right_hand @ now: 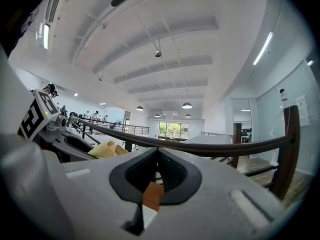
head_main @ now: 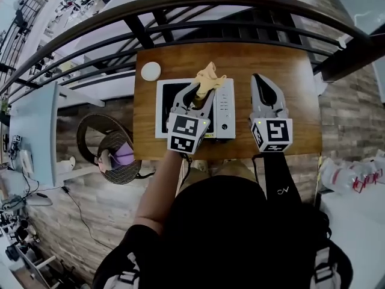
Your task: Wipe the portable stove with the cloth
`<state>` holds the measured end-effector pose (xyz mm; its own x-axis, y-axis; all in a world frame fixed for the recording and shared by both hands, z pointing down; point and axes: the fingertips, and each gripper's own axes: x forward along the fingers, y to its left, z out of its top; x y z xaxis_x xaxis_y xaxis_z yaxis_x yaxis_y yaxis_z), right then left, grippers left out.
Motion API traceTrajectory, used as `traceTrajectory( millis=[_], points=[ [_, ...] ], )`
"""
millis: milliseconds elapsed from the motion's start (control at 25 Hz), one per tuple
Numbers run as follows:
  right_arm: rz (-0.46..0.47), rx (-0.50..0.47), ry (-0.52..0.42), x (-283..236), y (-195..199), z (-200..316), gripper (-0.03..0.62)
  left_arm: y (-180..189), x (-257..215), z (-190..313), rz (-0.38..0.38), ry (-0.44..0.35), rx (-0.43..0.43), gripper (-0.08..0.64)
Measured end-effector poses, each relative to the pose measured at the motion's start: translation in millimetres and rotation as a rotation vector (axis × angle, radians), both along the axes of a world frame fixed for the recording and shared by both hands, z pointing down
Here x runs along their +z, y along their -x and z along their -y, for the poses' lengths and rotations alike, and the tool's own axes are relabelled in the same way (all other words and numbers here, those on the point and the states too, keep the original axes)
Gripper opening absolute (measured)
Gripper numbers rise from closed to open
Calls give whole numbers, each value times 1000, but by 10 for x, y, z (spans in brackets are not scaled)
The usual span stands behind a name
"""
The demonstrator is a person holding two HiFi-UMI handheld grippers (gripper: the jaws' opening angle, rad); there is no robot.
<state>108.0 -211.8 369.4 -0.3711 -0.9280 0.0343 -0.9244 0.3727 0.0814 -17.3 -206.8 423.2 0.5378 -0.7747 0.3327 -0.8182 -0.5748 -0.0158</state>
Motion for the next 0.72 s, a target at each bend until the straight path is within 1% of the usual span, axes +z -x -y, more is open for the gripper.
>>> traceTrajectory(
  millis=[120,200,280,360,440,520,600,720],
  points=[
    [1,28,5,37,14,-79,3,35,152,-54,-7,30,22,124],
    [-7,42,13,76,13,-133,4,-27,270,-71,-15,63,44,124],
    [-23,52,21,116,0,-182,4,-175,370,-59,-34,90,76,124],
    [-43,67,31,170,-47,-217,4,-380,569,-26,-40,130,121,124],
    [-59,88,46,236,-131,-260,3,-586,806,8,-32,177,160,124],
    [-70,107,65,296,-211,-311,4,-708,997,53,-19,211,178,124],
    [-78,117,81,335,-258,-340,5,-662,1115,134,-10,232,157,124],
    [-80,114,94,346,-285,-351,4,-372,1193,188,3,265,108,124]
  ],
)
